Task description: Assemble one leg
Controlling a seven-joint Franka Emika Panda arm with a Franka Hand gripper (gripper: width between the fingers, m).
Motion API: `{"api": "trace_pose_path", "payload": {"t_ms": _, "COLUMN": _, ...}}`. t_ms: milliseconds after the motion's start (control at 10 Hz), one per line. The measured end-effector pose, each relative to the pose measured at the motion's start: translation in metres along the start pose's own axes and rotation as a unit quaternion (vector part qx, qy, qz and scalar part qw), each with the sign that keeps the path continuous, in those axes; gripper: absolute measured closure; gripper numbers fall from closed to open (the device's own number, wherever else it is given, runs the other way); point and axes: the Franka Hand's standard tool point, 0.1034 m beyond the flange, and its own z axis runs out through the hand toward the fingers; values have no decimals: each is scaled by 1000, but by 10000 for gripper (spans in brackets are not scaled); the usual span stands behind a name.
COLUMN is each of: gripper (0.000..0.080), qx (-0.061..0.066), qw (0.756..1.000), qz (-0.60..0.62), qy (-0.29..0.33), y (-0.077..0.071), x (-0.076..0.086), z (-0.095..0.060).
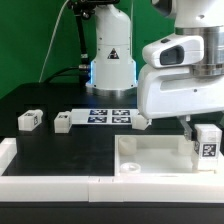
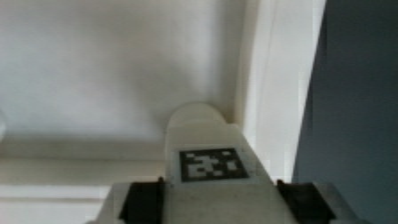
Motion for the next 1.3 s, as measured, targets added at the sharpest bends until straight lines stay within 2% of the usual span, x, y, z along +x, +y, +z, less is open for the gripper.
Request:
{"api": "trace_pose_path", "payload": {"t_ms": 200, "gripper": 505, "qx": 0, "qw": 1000, "qz": 1, "qy": 0, "y": 1, "x": 0, "z": 0}}
{"api": "trace_pose_path", "payload": {"t_ms": 300, "gripper": 505, "qx": 2, "qw": 997, "qz": 74, "qy": 4, "y": 0, "x": 0, "z": 1}}
{"api": "trace_pose_path", "payload": {"t_ms": 400, "gripper": 505, "qx": 10, "qw": 986, "qz": 165, "qy": 10, "y": 0, "x": 1, "z": 2}}
{"api": "trace_pose_path", "payload": {"t_ms": 500, "gripper": 506, "qx": 19, "qw": 962, "qz": 272, "qy": 9, "y": -1, "x": 1, "z": 2}}
{"api": "trace_pose_path", "payload": {"t_ms": 700, "gripper": 506, "qx": 22, "qw": 913, "qz": 407, "qy": 5, "y": -5, "x": 0, "z": 3}}
{"api": "trace_pose_path", "payload": {"t_ms": 800, "gripper": 506, "qx": 32, "qw": 874, "qz": 485, "qy": 2, "y": -6, "x": 1, "z": 4}}
{"api": "trace_pose_path", "payload": {"t_ms": 1000, "gripper": 506, "qx": 36, "qw": 824, "qz": 565, "qy": -2, "y": -8, "x": 3, "z": 5}}
{"api": "trace_pose_path", "payload": {"t_ms": 1100, "gripper": 506, "qx": 40, "qw": 791, "qz": 610, "qy": -6, "y": -9, "x": 4, "z": 5}}
{"api": "trace_pose_path", "payload": {"t_ms": 1200, "gripper": 506, "qx": 39, "qw": 791, "qz": 610, "qy": -7, "y": -11, "x": 4, "z": 5}}
{"api": "trace_pose_path", "payload": {"t_ms": 1300, "gripper": 506, "qx": 44, "qw": 757, "qz": 652, "qy": -11, "y": -13, "x": 4, "z": 5}}
